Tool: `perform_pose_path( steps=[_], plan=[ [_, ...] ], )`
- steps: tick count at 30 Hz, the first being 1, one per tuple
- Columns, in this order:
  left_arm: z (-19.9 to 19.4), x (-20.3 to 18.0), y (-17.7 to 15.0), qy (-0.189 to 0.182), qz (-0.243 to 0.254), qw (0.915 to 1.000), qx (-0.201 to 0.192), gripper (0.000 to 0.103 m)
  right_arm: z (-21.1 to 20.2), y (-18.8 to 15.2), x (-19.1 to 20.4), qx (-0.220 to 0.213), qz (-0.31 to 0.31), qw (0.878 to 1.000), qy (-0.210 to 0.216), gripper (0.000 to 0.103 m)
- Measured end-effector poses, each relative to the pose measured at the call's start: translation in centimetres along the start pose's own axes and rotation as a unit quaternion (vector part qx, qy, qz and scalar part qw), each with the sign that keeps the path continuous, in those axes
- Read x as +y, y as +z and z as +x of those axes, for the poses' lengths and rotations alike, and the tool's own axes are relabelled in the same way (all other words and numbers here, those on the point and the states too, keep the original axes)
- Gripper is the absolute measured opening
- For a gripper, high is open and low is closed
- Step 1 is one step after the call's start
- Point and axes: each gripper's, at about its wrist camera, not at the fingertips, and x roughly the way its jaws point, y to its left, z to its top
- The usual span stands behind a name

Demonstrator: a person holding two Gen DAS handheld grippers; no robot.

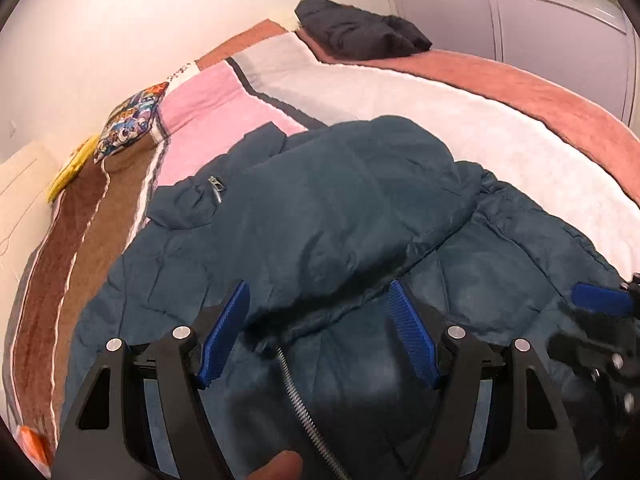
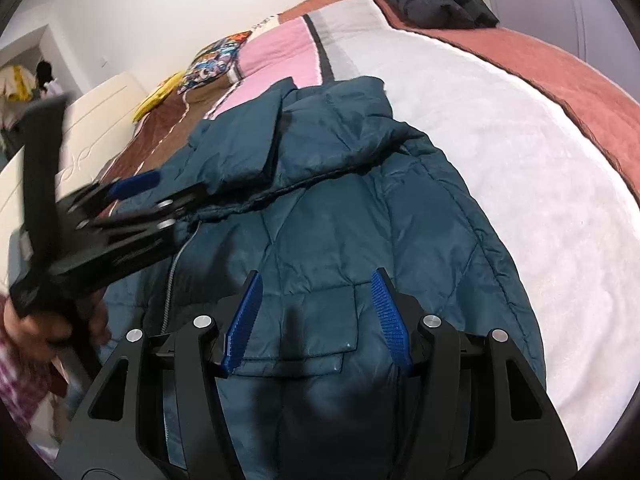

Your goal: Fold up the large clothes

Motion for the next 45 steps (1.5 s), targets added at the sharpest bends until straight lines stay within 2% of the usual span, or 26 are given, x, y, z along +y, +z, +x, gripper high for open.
perform_pose_path(
  steps=[2, 4, 7, 11, 12, 14, 16, 19, 22, 26, 28, 32, 35, 37, 42, 45],
  plan=[
    [0.4, -0.1, 0.4, 0.003, -0.002, 1.0000, 0.004, 0.071, 0.0, -0.2, -0.3, 0.000, 0.000, 1.000, 0.003, 0.057],
    [0.8, -0.8, 0.7, 0.014, 0.020, 0.9997, 0.005, 0.071, 0.1, -0.3, -0.8, 0.004, 0.011, 1.000, 0.009, 0.057],
    [1.0, -2.2, 0.6, 0.034, 0.065, 0.9973, -0.002, 0.071, 0.0, -0.3, -1.6, 0.007, 0.028, 0.999, 0.017, 0.057],
    [2.5, -4.3, 0.8, 0.068, 0.131, 0.9890, 0.001, 0.071, 0.1, -0.3, -2.2, 0.010, 0.045, 0.999, 0.020, 0.057],
    [2.7, -4.6, 0.8, 0.078, 0.144, 0.9866, -0.001, 0.070, 0.1, -0.3, -2.4, 0.011, 0.049, 0.999, 0.020, 0.057],
    [3.0, -4.9, 1.0, 0.086, 0.159, 0.9834, -0.006, 0.059, 0.1, -0.3, -2.5, 0.012, 0.051, 0.998, 0.019, 0.057],
    [3.2, -3.9, 1.8, 0.076, 0.128, 0.9888, 0.001, 0.043, 0.1, -0.3, -2.6, 0.012, 0.053, 0.998, 0.017, 0.057],
    [2.6, -0.7, 3.1, 0.080, 0.047, 0.9957, -0.004, 0.033, 0.2, -0.3, -2.6, 0.015, 0.053, 0.998, 0.017, 0.057],
    [1.2, 4.1, 3.5, 0.087, -0.057, 0.9945, -0.014, 0.032, 0.4, -0.5, -2.4, 0.017, 0.047, 0.999, 0.017, 0.057],
    [-0.3, 10.2, 2.3, 0.127, -0.163, 0.9785, -0.007, 0.032, 0.6, -0.6, -1.9, 0.021, 0.039, 0.999, 0.016, 0.057],
    [-0.9, 13.3, 0.5, 0.146, -0.218, 0.9649, 0.014, 0.032, 0.6, -0.6, -1.6, 0.021, 0.034, 0.999, 0.015, 0.057],
    [-2.6, 16.7, -4.3, 0.133, -0.299, 0.9437, 0.045, 0.038, 0.4, -0.5, -0.6, 0.024, 0.025, 0.999, 0.017, 0.057],
    [-4.4, 16.5, -7.3, 0.114, -0.317, 0.9399, 0.055, 0.041, -0.3, -0.6, 0.7, 0.028, 0.012, 0.999, 0.022, 0.057],
    [-6.0, 16.0, -9.0, 0.091, -0.321, 0.9409, 0.057, 0.047, -0.9, -0.7, 1.8, 0.028, 0.001, 0.999, 0.026, 0.057],
    [-10.6, 13.5, -11.7, 0.069, -0.308, 0.9472, 0.056, 0.059, -2.5, -1.6, 5.4, 0.035, -0.023, 0.998, 0.038, 0.057],
    [-12.8, 12.4, -13.3, 0.040, -0.323, 0.9438, 0.060, 0.060, -3.2, -2.6, 7.4, 0.053, -0.027, 0.997, 0.045, 0.057]
  ],
)
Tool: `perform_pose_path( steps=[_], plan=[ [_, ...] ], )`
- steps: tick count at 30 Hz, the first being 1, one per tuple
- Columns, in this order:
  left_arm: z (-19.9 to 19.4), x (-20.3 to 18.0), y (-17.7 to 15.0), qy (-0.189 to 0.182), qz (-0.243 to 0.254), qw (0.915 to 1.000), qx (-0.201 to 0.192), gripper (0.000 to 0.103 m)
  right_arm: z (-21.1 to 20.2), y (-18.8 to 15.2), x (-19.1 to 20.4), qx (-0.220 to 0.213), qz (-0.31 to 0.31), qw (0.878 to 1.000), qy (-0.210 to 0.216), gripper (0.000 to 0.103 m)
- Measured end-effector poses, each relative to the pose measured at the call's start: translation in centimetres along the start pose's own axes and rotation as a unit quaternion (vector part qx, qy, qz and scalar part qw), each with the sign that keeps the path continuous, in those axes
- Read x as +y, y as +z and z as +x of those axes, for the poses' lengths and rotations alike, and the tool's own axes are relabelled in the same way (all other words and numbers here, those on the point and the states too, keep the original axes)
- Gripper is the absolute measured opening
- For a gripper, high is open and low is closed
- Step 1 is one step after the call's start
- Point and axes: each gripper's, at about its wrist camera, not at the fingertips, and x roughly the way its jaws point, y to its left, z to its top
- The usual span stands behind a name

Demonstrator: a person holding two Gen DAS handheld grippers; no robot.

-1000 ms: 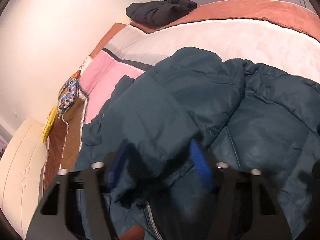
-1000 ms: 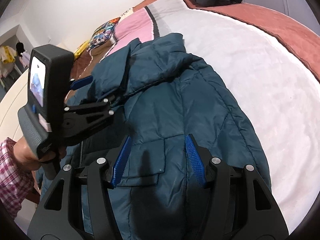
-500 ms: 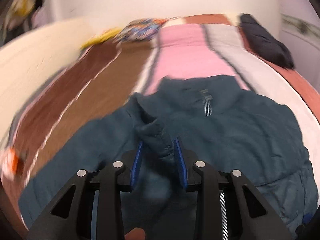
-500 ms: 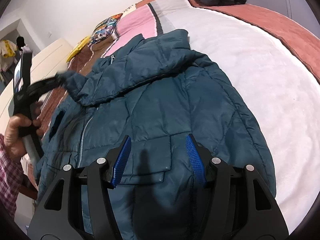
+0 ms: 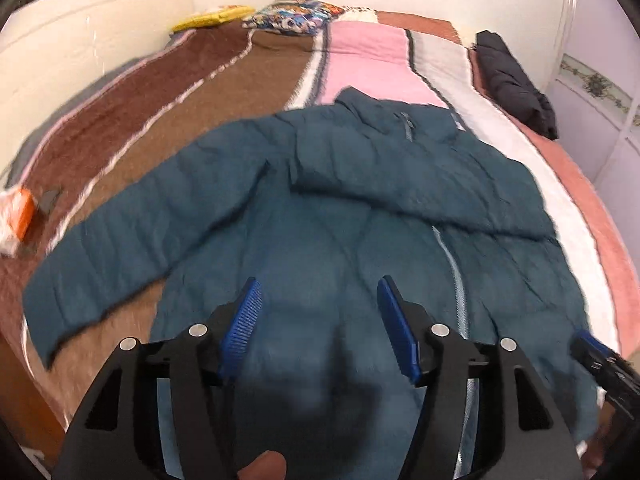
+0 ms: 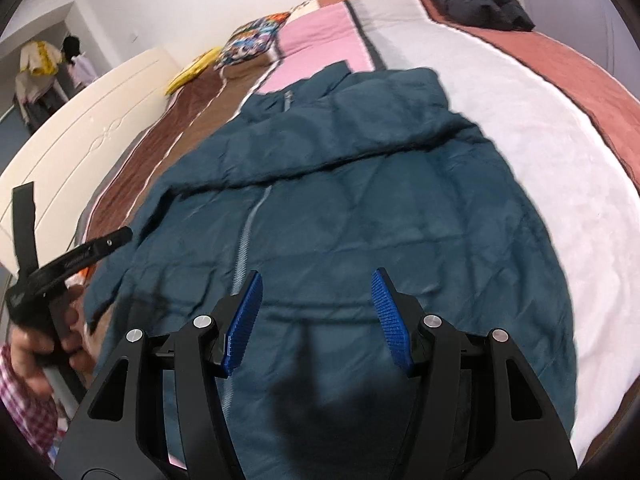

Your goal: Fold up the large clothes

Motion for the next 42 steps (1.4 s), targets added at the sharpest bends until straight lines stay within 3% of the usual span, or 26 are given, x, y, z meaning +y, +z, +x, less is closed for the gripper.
perform_pose_path(
  steps=[6, 13, 14, 16, 17, 22, 37, 42],
  plan=[
    [-3.1, -0.2, -5.4, -0.044, -0.012, 0.9983, 0.036, 0.060, -1.4, -2.9, 3.2, 0.022, -0.001, 1.000, -0.015, 0.057],
    [-6.2, -0.6, -9.3, -0.044, -0.003, 0.9984, 0.036, 0.061, -2.8, -4.4, 4.6, 0.029, -0.001, 0.999, -0.040, 0.060],
    [-6.7, -0.5, -9.4, -0.038, -0.003, 0.9989, 0.029, 0.062, -3.0, -4.6, 4.9, 0.030, -0.004, 0.999, -0.041, 0.061],
    [-7.6, -0.5, -9.7, -0.017, -0.002, 0.9996, 0.022, 0.079, -3.4, -4.9, 5.7, 0.032, -0.018, 0.999, -0.039, 0.061],
    [-7.8, -0.5, -9.7, -0.004, -0.002, 0.9998, 0.022, 0.081, -3.6, -5.0, 6.0, 0.032, -0.024, 0.998, -0.039, 0.061],
    [-8.2, 0.7, -10.1, -0.003, -0.027, 0.9988, 0.040, 0.081, -4.6, -5.1, 7.2, 0.020, -0.047, 0.998, -0.039, 0.062],
    [-10.9, 2.7, -10.4, 0.021, -0.057, 0.9980, -0.020, 0.081, -4.2, -5.8, 10.0, 0.040, -0.092, 0.994, -0.042, 0.066],
    [-10.1, 6.9, -9.8, 0.030, -0.123, 0.9919, -0.007, 0.081, -3.0, -5.9, 11.8, 0.055, -0.127, 0.990, -0.035, 0.066]
  ],
)
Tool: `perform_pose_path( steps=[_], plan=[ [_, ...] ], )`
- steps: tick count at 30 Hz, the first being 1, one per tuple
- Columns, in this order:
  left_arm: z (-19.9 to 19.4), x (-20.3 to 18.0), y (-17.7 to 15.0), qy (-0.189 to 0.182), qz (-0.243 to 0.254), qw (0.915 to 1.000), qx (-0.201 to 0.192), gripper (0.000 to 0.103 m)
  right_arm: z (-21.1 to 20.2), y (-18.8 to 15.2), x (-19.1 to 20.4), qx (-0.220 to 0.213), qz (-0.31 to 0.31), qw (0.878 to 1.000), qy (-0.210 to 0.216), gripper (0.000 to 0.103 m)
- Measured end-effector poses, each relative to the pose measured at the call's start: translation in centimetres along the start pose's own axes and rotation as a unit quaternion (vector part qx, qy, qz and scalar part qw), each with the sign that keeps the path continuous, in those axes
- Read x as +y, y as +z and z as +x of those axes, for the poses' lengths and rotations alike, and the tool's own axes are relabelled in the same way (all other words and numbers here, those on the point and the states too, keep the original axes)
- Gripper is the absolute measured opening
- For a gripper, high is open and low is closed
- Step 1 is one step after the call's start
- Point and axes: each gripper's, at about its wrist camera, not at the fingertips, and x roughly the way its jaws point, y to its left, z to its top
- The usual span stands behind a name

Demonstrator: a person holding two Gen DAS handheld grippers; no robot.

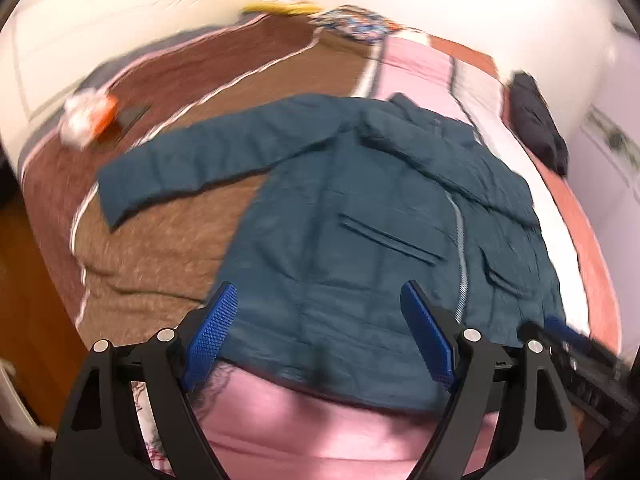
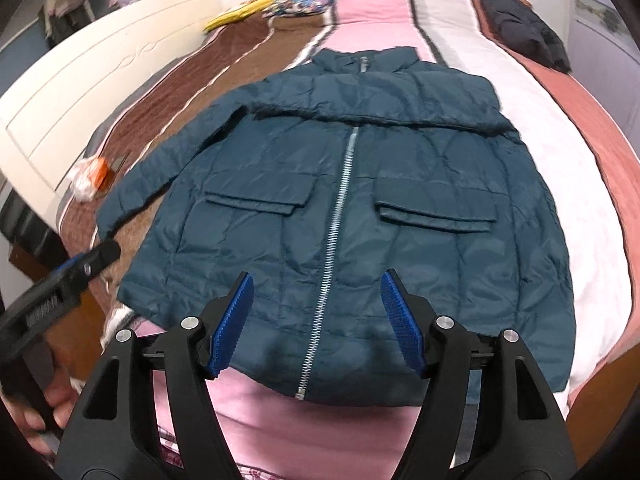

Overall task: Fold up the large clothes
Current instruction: 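Reach the left tool to the other sleeve and close on it, then fold the held sleeve over the jacket body and open the left tool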

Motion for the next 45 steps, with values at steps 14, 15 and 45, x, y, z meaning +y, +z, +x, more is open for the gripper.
perform_pose_path(
  steps=[14, 15, 45],
  plan=[
    [8.7, 17.7, 6.3, -0.052, -0.302, 0.9519, -0.013, 0.081, 2.9, 0.4, 1.1, 0.036, -0.022, 0.999, -0.005, 0.066],
    [10.1, 18.4, 6.6, -0.054, -0.321, 0.9456, -0.009, 0.081, 3.0, 0.5, 1.0, 0.037, -0.020, 0.999, -0.007, 0.066],
    [9.5, 14.8, 17.8, 0.013, -0.228, 0.9647, -0.130, 0.009, 6.9, 4.3, -5.2, 0.031, 0.050, 0.998, -0.017, 0.066]
  ],
)
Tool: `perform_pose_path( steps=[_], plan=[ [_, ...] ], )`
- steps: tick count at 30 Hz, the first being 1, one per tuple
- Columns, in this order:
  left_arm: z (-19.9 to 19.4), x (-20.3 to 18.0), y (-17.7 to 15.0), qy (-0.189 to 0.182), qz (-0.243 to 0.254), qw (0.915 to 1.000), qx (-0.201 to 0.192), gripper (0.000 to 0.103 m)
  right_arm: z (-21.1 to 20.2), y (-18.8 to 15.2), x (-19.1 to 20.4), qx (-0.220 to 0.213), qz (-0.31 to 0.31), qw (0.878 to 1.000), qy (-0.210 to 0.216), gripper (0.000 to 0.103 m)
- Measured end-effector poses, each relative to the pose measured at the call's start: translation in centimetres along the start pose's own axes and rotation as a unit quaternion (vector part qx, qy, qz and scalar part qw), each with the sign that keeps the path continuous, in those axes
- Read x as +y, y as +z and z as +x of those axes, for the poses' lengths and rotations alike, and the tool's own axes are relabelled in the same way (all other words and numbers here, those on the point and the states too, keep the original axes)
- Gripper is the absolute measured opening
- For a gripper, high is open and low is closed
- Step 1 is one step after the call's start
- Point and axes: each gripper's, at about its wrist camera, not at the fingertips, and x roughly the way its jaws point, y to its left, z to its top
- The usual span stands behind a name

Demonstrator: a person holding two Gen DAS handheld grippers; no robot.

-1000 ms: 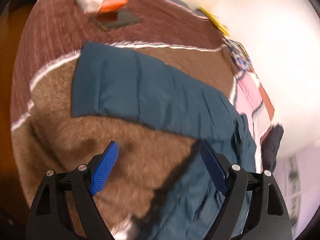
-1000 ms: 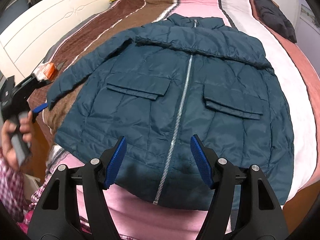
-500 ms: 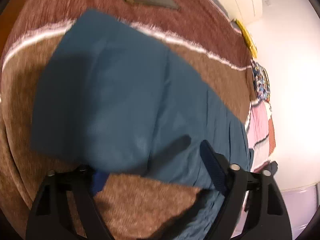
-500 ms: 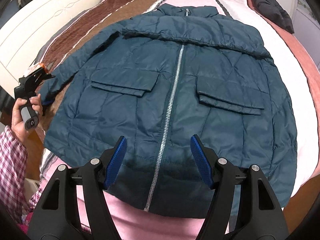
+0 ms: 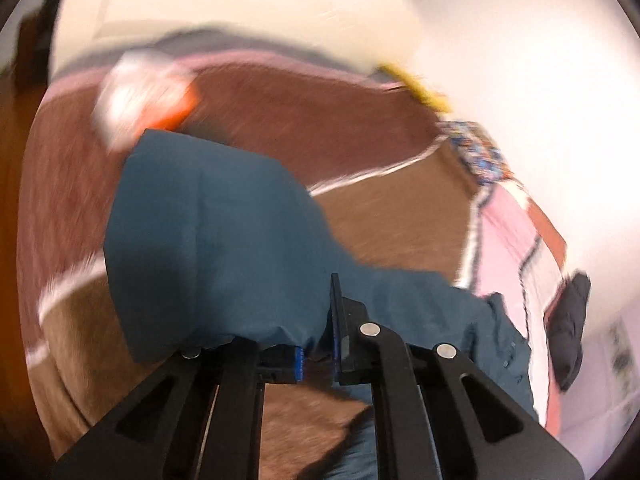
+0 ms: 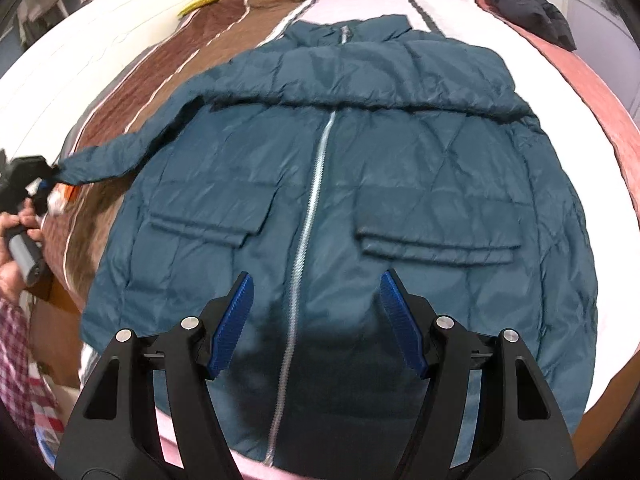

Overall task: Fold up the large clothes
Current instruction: 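Fold the held sleeve over the jacket body and open the left tool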

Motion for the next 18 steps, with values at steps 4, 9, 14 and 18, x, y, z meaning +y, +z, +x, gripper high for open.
perform_pose_path(
  steps=[4, 9, 14, 18],
  plan=[
    [-1.8, -7.8, 1.3, -0.050, 0.090, 0.9942, -0.031, 0.009, -0.4, 1.5, -2.2, -0.024, 0.010, 1.000, -0.012, 0.066],
    [-2.9, -18.0, 0.0, -0.128, 0.193, 0.9723, -0.033, 0.009, -0.9, 3.1, -5.4, -0.045, 0.032, 0.998, -0.028, 0.066],
    [-2.7, -27.2, -4.7, -0.206, 0.285, 0.9360, -0.006, 0.009, -1.5, 3.6, -9.0, -0.060, 0.065, 0.995, -0.042, 0.066],
    [-1.1, -32.4, -9.8, -0.248, 0.333, 0.9091, 0.033, 0.009, -1.5, 3.4, -11.2, -0.059, 0.091, 0.993, -0.048, 0.066]
  ],
)
